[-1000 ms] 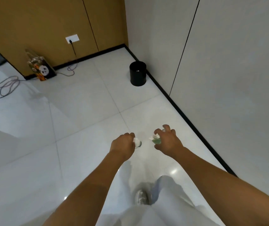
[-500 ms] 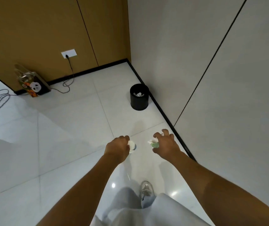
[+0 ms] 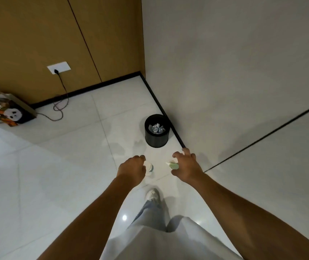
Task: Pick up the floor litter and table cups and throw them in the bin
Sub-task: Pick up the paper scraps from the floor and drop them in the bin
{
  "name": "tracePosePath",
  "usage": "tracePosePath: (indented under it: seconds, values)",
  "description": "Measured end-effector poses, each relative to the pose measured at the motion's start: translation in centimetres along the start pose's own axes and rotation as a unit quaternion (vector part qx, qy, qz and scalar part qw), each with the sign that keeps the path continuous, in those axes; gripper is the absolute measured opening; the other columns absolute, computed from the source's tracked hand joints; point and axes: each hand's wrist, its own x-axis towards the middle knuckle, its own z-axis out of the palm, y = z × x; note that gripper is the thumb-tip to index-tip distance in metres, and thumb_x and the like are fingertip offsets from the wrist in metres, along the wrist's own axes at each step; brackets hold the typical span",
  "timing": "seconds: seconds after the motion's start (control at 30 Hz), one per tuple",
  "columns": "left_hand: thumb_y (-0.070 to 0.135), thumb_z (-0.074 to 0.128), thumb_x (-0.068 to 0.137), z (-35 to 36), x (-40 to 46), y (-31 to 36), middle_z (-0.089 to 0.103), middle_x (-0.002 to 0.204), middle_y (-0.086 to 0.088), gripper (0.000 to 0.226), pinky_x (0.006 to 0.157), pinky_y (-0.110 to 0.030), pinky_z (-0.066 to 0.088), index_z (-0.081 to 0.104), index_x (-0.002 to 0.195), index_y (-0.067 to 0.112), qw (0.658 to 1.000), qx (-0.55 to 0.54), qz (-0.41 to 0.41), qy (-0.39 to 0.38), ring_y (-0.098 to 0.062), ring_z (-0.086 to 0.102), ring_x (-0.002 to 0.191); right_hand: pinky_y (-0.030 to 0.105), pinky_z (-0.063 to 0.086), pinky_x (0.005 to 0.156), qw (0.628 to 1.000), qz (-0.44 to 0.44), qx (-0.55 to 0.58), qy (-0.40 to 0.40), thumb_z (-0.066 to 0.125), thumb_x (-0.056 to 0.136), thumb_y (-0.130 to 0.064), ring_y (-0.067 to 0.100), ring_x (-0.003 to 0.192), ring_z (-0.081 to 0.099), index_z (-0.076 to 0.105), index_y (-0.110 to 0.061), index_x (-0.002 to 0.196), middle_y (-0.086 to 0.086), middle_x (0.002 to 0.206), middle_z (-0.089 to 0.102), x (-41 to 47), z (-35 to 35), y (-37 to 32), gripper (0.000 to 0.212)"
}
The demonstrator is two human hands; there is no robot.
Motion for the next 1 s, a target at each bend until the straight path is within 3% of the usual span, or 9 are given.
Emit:
tracePosePath:
  seconds: [0.23,0.6,0.73,0.87,1.0]
  values:
    - [0.022,0.043,0.095,-5.1,12.4,-0.5,0.060,0.112,-0.003,0.025,0.079,-0.032,0.048,0.051,0.118,0.017,0.999,-0.002,-0.013,-0.040,-0.022,0.059,0.098,0.037,0.049,0.089,1.000,0.003,0.004,-0.025,0.072,0.077,-0.023,0.029,0.120,0.038,0.050,-0.022,0.128,0.005,0.141,0.030,12.0,-5.0,-1.5,0.056]
    - [0.023,0.041,0.096,-8.4,30.1,-2.2,0.062,0.112,-0.002,0.027,0.076,-0.031,0.048,0.052,0.121,0.019,0.983,-0.104,-0.145,-0.030,-0.020,0.059,0.095,0.034,0.045,0.090,0.994,-0.030,-0.027,-0.106,0.071,0.080,-0.023,0.030,0.120,0.043,0.051,-0.018,0.126,0.009,0.140,0.033,32.8,-9.1,-1.2,0.051]
    - [0.024,0.045,0.097,-6.8,35.5,-3.8,0.062,0.111,-0.001,0.026,0.069,-0.027,0.039,0.054,0.121,0.020,0.977,-0.128,-0.173,-0.013,-0.017,0.057,0.089,0.037,0.045,0.092,0.989,-0.040,-0.040,-0.134,0.069,0.083,-0.025,0.031,0.123,0.041,0.047,-0.018,0.133,0.011,0.145,0.029,39.8,-7.3,-1.5,0.056]
    - [0.026,0.044,0.097,-3.0,40.1,-5.5,0.061,0.113,-0.002,0.027,0.070,-0.028,0.041,0.053,0.122,0.020,0.967,-0.144,-0.205,-0.035,-0.022,0.059,0.096,0.041,0.042,0.099,0.988,-0.036,-0.050,-0.140,0.068,0.086,-0.027,0.036,0.134,0.031,0.039,-0.020,0.141,0.014,0.154,0.018,46.6,-3.2,-1.4,0.062]
    - [0.025,0.043,0.098,1.4,43.7,-6.1,0.062,0.112,0.000,0.028,0.068,-0.023,0.036,0.053,0.125,0.021,0.967,-0.150,-0.203,-0.047,-0.017,0.059,0.092,0.045,0.039,0.104,0.983,0.008,-0.050,-0.175,0.065,0.089,-0.032,0.038,0.140,0.021,0.037,-0.018,0.142,0.013,0.159,0.008,51.4,1.4,0.2,0.062]
